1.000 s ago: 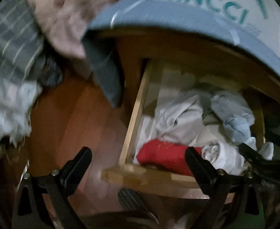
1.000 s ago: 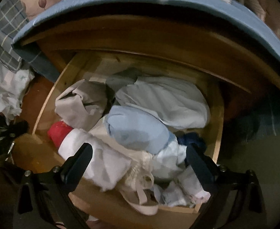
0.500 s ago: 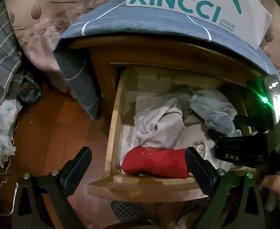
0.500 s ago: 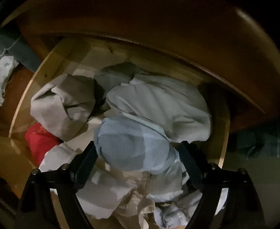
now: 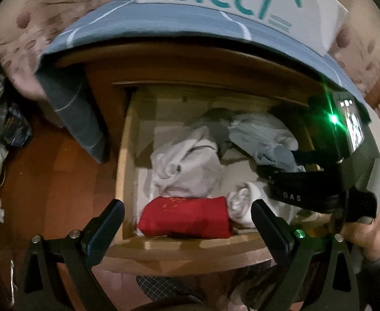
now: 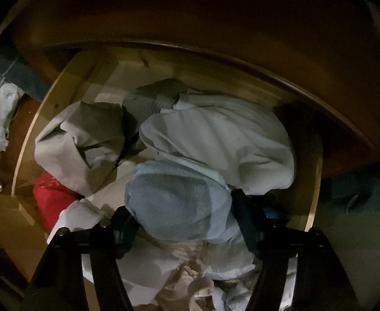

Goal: Take underwear out of drawer
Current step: 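Reach the right tool into the drawer toward the light blue rolled underwear, then grasp the light blue roll with the right tool while the left tool grasps a white roll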

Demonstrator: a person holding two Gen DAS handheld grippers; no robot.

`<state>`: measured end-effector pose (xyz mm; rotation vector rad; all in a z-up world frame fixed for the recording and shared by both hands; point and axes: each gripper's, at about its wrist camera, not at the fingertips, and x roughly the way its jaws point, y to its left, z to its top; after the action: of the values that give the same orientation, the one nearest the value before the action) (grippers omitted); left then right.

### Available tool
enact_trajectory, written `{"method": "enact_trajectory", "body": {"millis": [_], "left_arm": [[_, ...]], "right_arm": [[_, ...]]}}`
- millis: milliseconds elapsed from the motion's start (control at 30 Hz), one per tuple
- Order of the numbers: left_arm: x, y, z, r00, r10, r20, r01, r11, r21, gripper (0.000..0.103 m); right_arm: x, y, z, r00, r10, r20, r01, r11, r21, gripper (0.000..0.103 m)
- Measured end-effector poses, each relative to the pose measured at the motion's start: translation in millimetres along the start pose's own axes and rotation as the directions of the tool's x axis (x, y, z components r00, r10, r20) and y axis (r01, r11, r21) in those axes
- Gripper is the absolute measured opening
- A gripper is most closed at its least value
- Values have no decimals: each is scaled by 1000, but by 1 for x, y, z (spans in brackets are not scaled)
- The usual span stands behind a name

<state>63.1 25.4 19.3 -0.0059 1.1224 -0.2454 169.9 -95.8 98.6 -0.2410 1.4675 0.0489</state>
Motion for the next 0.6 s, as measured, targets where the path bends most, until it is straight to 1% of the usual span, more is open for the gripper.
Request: {"method": "enact_trajectory", "body": {"millis": [133,267,433,600], "left_arm": [[5,-19,-1,1000,-13,-20,15,996,87,100],[15,-36,-1,998,-29,-58,37,990,136,100],[27,-50,6,988,-100,-119,117,983,141,100],[40,-63,14,979,-124,-160,146,979,138,100]], "right_arm": [[-7,-12,-4,999,51,8,-51,998,44,57],[-22,-24,-9,995,95,26,-97,992,78,55],[-42,-38,-19,989,137,56,-142,984,108,55],[-55,-51,-30,985,153,83,-163,979,123,55]]}}
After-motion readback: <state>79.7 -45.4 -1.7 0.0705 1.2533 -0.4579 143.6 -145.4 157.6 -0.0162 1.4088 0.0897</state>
